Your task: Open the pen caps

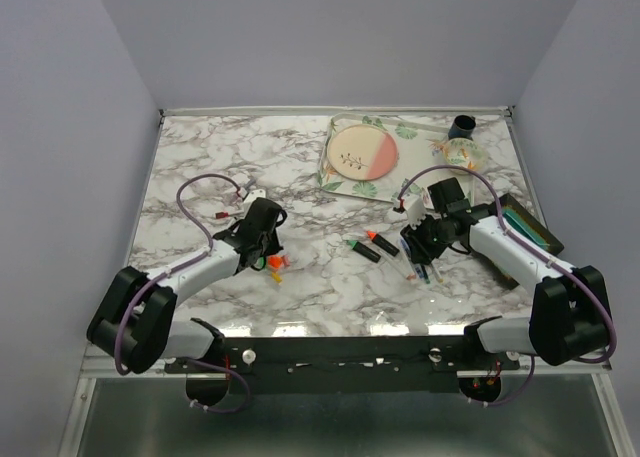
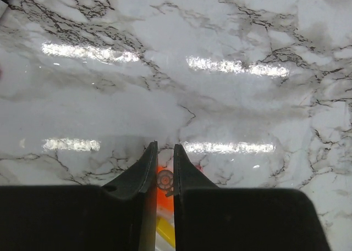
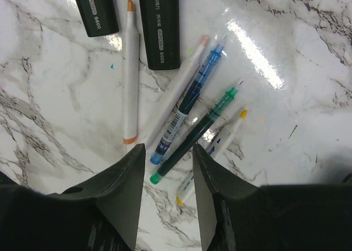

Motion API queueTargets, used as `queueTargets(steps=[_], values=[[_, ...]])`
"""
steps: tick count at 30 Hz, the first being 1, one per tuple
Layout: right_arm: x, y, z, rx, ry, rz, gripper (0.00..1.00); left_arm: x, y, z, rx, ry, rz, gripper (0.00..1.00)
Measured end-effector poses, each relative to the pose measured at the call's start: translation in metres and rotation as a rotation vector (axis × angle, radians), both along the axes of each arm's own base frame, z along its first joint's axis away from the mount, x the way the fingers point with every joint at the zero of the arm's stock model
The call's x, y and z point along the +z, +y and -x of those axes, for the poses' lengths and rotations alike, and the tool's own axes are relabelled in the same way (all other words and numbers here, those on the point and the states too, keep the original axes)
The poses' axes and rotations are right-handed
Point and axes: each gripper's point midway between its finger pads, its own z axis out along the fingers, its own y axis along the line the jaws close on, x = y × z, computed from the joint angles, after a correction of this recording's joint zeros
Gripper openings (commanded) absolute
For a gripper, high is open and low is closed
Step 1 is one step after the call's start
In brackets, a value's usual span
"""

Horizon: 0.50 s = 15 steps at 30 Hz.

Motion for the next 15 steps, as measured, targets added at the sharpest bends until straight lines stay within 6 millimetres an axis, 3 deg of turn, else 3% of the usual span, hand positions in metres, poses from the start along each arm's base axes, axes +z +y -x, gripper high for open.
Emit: queueTargets(steps=[7, 15], values=[[0.0, 0.001, 0.001, 0.005, 0.004, -0.008, 0.47, -0.014, -0.005, -0.013, -0.014, 0.052, -0.005, 0.37], [0.0, 0.001, 0.002, 0.006, 0.009, -0.008, 0.47, -0.015, -0.004, -0.019, -0.007, 0.066, -0.001, 0.5]])
